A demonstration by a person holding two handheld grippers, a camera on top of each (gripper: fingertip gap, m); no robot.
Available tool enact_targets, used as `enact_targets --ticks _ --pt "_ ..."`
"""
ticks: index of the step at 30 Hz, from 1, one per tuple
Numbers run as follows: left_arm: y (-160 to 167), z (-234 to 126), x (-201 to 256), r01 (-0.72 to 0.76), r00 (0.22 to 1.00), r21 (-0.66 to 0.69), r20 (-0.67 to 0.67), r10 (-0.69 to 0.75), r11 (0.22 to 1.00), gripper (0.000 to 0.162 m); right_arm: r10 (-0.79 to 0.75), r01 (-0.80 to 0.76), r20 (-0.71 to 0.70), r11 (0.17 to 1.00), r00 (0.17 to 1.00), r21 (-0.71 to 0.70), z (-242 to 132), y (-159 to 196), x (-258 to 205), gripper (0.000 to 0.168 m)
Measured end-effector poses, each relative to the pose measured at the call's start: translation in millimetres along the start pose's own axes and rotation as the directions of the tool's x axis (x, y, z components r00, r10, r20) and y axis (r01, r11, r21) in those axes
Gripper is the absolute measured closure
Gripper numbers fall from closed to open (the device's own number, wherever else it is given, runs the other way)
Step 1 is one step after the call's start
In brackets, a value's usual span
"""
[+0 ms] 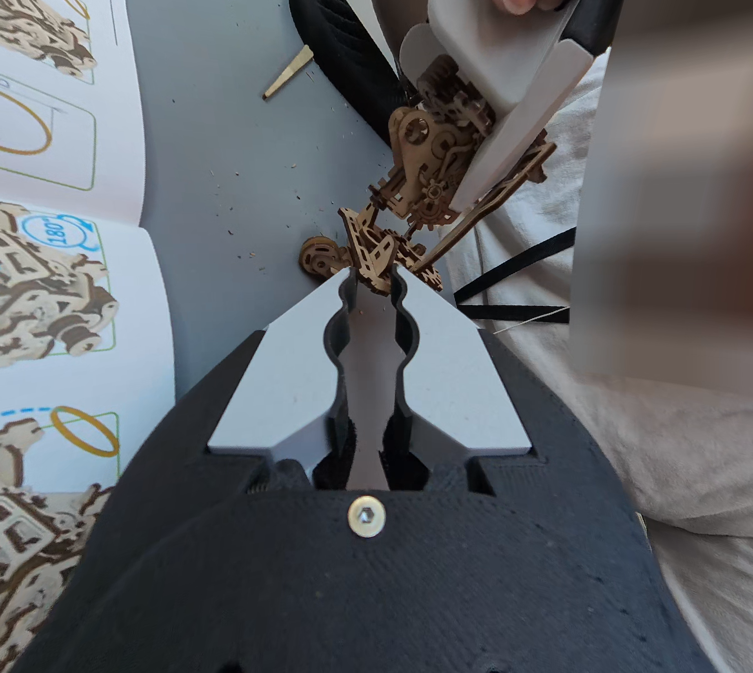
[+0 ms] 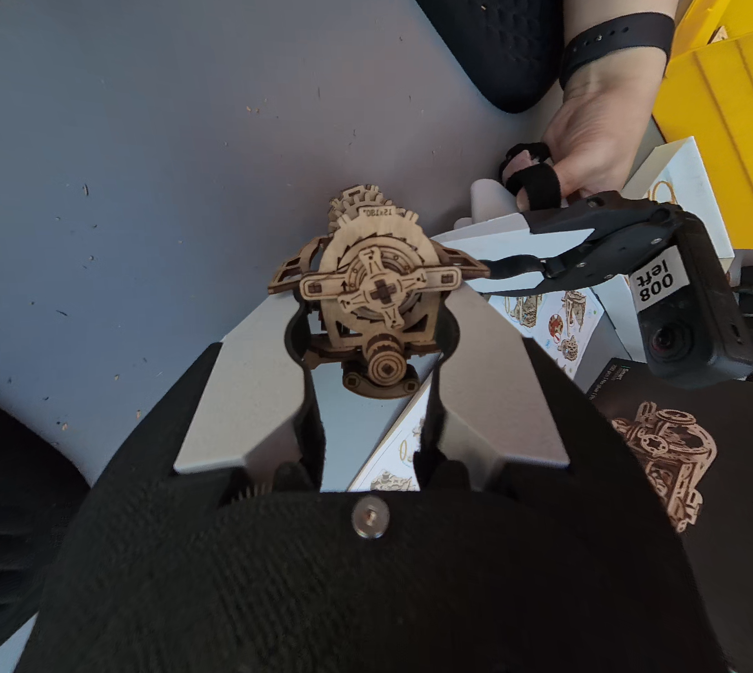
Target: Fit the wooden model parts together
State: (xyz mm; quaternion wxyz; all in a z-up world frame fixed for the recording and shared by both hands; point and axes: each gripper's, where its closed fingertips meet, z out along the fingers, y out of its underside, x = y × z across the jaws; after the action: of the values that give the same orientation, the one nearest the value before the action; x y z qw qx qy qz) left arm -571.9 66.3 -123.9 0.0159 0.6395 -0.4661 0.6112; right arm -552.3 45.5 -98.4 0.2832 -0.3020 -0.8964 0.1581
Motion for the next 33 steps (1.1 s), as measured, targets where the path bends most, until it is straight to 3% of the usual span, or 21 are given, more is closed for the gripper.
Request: enact_targets --ticks 16,33 --pt "5.1 4.1 6.8 -0.082 0.996 -0.034 0.032 0.083 0.996 0.148 -0.095 0.099 0.108 0.995 0.99 -0.031 16.4 -10.0 -6.5 0.109" --pt "12.0 2.2 10.9 -0.117 0.992 -0.043 0.051 0.119 0.992 0.148 -0.125 0.134 0.087 0.984 0.988 -0.113 19.3 -14.1 -4.5 0.109"
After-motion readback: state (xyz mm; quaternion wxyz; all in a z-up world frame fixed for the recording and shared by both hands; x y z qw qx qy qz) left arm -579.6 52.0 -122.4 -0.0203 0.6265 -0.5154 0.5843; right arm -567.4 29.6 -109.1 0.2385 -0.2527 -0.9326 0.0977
